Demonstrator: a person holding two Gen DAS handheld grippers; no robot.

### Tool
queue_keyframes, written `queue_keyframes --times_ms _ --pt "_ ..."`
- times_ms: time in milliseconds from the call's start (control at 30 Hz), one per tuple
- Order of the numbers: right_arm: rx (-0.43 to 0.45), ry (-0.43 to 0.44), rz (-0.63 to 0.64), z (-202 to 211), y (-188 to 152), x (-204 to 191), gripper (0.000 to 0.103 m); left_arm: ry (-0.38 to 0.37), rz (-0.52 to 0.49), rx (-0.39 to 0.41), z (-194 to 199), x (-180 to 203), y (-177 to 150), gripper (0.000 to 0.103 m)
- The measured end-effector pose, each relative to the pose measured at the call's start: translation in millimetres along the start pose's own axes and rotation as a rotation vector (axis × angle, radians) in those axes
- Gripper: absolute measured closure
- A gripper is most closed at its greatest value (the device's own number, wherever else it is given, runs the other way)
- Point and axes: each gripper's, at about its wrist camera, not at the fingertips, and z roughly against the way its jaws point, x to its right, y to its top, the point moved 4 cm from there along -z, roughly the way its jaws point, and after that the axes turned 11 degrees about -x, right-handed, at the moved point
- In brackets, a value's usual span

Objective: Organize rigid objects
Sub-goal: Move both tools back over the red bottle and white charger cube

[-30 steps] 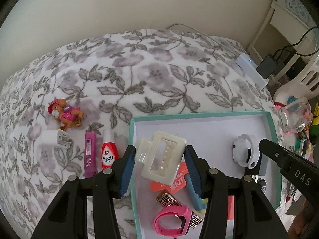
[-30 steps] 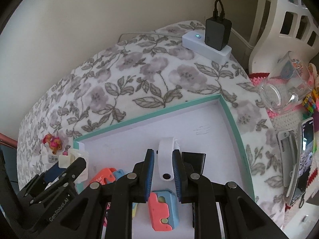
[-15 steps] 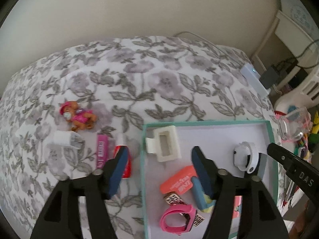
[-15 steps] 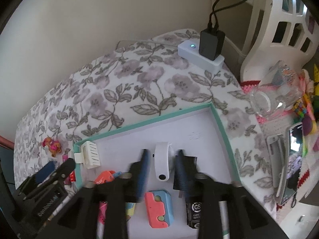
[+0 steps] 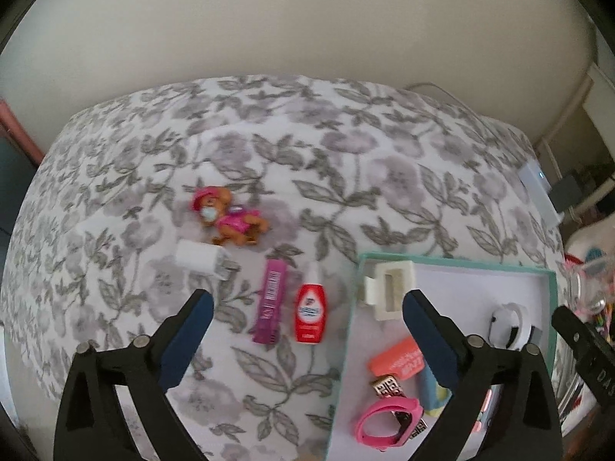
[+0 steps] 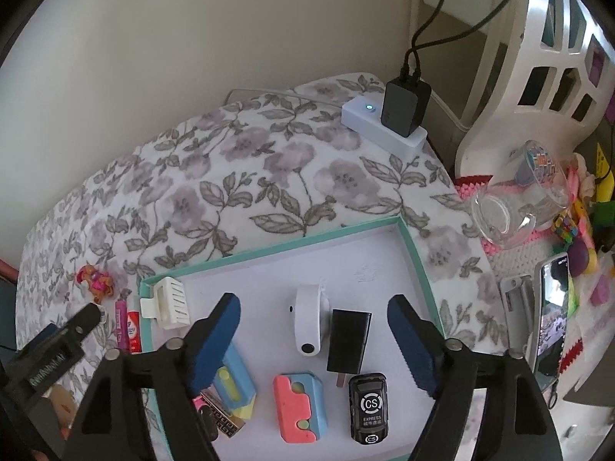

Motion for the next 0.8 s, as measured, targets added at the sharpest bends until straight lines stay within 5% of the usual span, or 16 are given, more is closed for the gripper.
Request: queue_keyframes --times_ms 167,500,800 --pt "0.001 0.006 0.005 -1.9 -0.1 -2.4 0.002 0.001 0.075 -0.005 2.5 -20.7 3.5 0.0" --pt "0.001 -0.04 0.031 -9.4 -1.2 -7.7 0.001 0.009 0.217 -0.01 0.5 -76.8 10.9 0.0" --pt "0.012 -0.013 0.137 -11.4 -8.0 -54.1 0.001 0.046 0.306 0.047 7.3 -129.5 16.7 0.0"
